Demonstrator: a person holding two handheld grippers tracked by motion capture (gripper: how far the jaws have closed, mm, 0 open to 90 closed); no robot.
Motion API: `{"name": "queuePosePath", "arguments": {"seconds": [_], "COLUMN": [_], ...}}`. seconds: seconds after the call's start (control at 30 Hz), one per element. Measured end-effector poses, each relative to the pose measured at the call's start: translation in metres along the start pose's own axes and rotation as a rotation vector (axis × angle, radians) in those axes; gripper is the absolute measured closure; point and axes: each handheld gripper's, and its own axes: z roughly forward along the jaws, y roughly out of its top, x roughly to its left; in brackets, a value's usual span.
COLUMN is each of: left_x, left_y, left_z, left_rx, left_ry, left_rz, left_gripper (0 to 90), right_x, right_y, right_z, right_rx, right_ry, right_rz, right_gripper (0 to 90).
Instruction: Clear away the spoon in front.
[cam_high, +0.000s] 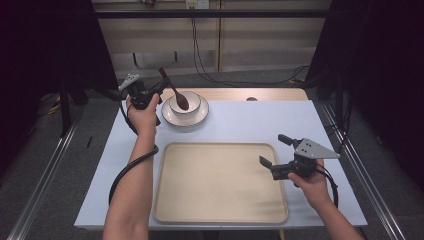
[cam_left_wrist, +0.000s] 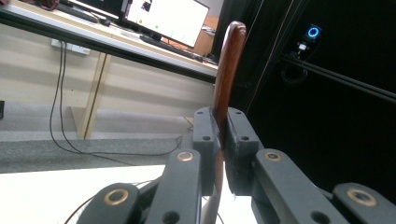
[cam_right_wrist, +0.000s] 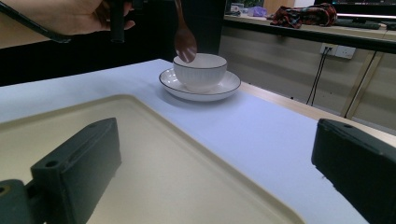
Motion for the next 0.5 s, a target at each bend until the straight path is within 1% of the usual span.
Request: {"name": "queuePosePath", "arguments": {"seconds": [0.03,0.07,0.1,0.13,0.17,0.2,0.23,0.27,0.3,0.33,0.5], "left_x": [0.0,0.0,-0.001,-0.001,-0.001,-0.001,-0.002,-0.002,-0.003,-0.002,-0.003], "left_y": [0.001,0.002,0.002,0.002,0.003,0.003,0.003,0.003,0.002,0.002,0.003], "left_z": [-0.002,-0.004,-0.004,-0.006,-0.008,-0.008,-0.01,-0.012,-0.014,-0.016,-0.024], "left_rx": [-0.002,0.007,0.001,0.005,0.013,0.013,0.017,0.023,0.025,0.031,0.027], "left_ry": [-0.003,-0.01,-0.009,-0.006,-0.014,-0.014,-0.027,-0.019,-0.03,-0.032,-0.047], "left_rz": [-0.004,-0.001,-0.009,0.0,0.009,0.009,0.009,0.019,0.014,0.013,0.006], "left_gripper": [84.1,84.1,84.1,84.1,84.1,84.1,84.1,84.1,84.0,84.1,84.1], "right_x": [0.0,0.0,0.0,0.0,0.0,0.0,0.0,0.0,0.0,0.0,0.0], "right_y": [0.0,0.0,0.0,0.0,0.0,0.0,0.0,-0.001,-0.001,-0.001,-0.001], "right_z": [0.0,0.0,0.0,0.0,0.0,0.0,0.001,0.001,0.001,0.001,0.001], "right_rx": [0.001,0.002,0.002,0.003,0.001,0.0,0.001,0.001,0.003,0.003,0.003], "right_ry": [-0.003,-0.008,-0.004,-0.002,-0.007,-0.003,-0.001,-0.002,-0.002,-0.002,0.002], "right_rz": [-0.003,-0.007,-0.007,-0.003,-0.006,-0.008,-0.007,-0.007,-0.007,-0.006,-0.004], "right_gripper": [1.1,1.1,1.0,1.0,1.0,1.0,1.0,1.0,1.0,1.0,1.0]}}
